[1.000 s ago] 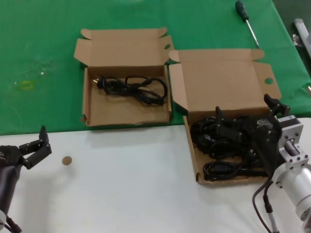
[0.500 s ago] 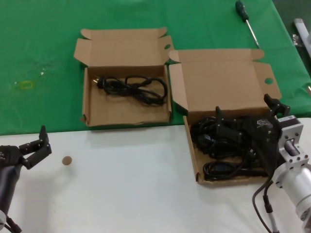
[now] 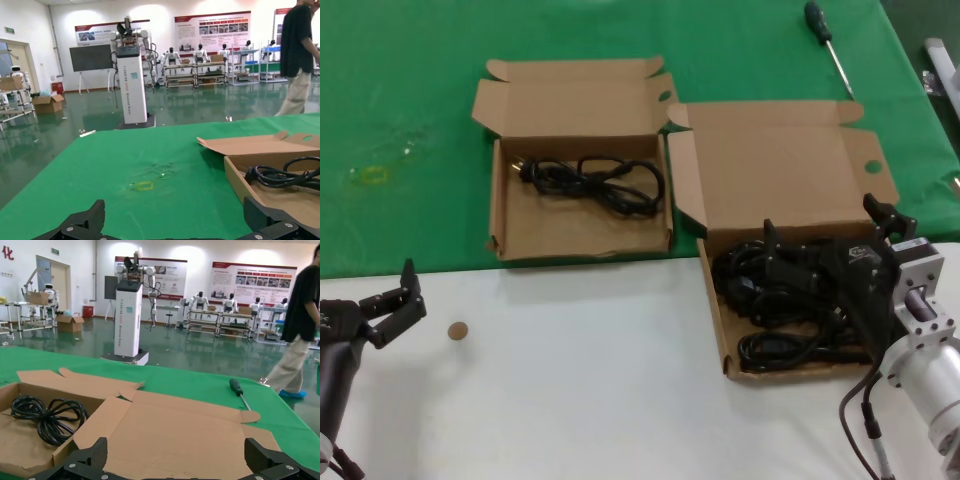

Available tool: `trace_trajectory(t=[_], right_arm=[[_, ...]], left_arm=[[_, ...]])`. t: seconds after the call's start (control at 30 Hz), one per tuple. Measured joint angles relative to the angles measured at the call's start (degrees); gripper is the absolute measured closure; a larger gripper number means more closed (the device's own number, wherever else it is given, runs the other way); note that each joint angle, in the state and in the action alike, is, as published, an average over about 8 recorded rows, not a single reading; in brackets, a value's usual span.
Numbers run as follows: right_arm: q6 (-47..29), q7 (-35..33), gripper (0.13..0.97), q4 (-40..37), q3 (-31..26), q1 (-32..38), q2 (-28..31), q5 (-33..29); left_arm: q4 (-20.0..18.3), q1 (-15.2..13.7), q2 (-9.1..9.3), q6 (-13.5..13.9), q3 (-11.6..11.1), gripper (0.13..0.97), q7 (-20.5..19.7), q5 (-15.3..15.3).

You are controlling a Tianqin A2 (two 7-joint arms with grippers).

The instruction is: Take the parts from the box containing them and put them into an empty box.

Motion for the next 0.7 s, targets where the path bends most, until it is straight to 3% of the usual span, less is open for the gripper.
trace_trajectory(t=[0.7], right_arm=[[0.00,0.00,0.129,0.00,0.00,0.00,0.00,0.00]], left_arm=[[0.00,0.00,0.00,0.00,0.00,0.132,0.00,0.00]])
